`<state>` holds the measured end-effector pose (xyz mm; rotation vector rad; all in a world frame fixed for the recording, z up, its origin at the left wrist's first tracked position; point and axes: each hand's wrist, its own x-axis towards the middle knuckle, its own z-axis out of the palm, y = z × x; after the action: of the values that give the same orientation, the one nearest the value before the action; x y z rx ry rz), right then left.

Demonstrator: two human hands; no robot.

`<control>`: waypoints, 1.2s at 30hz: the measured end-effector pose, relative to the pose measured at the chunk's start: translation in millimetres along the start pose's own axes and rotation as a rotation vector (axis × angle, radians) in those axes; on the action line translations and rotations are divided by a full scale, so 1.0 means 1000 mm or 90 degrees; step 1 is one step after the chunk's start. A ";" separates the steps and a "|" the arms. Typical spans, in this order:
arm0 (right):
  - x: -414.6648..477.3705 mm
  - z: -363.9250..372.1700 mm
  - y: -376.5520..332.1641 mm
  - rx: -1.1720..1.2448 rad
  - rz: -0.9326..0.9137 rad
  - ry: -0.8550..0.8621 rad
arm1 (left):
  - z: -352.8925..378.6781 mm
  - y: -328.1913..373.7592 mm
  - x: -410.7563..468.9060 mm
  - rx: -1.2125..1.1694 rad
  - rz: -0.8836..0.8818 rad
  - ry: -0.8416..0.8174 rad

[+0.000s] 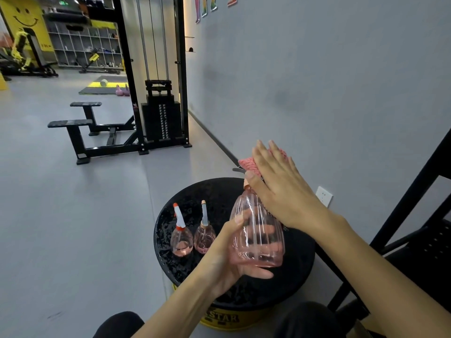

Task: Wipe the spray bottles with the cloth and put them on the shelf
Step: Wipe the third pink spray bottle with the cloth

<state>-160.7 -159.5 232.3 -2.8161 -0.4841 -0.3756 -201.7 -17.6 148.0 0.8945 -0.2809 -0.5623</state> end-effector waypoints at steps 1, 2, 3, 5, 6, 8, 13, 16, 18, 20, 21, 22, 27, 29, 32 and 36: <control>0.003 -0.001 0.002 0.002 0.011 0.010 | 0.000 -0.001 0.000 0.009 -0.005 -0.005; 0.008 -0.003 0.004 0.000 0.023 0.022 | 0.001 -0.002 0.000 0.017 -0.011 -0.015; 0.013 -0.004 0.006 -0.002 0.035 0.033 | 0.002 -0.003 0.000 0.024 -0.015 -0.025; 0.019 -0.005 0.007 -0.007 0.048 0.041 | 0.004 -0.004 -0.001 0.039 -0.013 -0.038; 0.020 -0.004 0.007 -0.011 0.046 0.036 | 0.004 -0.004 -0.001 0.046 -0.012 -0.041; 0.015 -0.002 0.003 0.000 0.029 0.010 | 0.003 -0.003 0.000 0.041 -0.012 -0.030; -0.009 0.011 -0.011 0.038 -0.036 -0.027 | -0.002 0.001 0.000 0.014 0.021 -0.004; -0.001 0.007 -0.007 0.036 -0.015 -0.036 | -0.001 0.000 -0.002 0.035 0.009 -0.006; 0.010 0.002 -0.003 0.018 0.009 -0.021 | 0.003 -0.001 -0.001 0.060 0.001 -0.018; 0.019 -0.001 -0.003 0.003 0.025 -0.010 | 0.006 -0.001 -0.001 0.083 -0.005 -0.030; 0.021 -0.001 -0.004 0.000 0.025 -0.011 | 0.006 0.000 -0.001 0.086 -0.007 -0.029; 0.021 0.000 -0.005 -0.002 0.019 -0.016 | 0.005 0.001 0.000 0.083 -0.007 -0.025; 0.002 0.005 -0.023 0.013 -0.051 -0.062 | 0.000 0.004 0.001 0.054 0.031 -0.002; 0.002 0.005 -0.023 0.011 -0.060 -0.072 | 0.000 0.004 0.001 0.053 0.027 -0.001; 0.017 0.000 -0.015 -0.017 -0.046 -0.058 | 0.001 0.001 0.000 0.051 0.010 -0.012; 0.029 -0.002 -0.012 -0.029 -0.024 -0.052 | 0.001 0.000 0.000 0.047 -0.006 -0.023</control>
<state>-139.2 -140.4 245.2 -2.8792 -0.5521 -0.2843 -202.2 -18.4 148.7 0.9576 -0.3316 -0.5798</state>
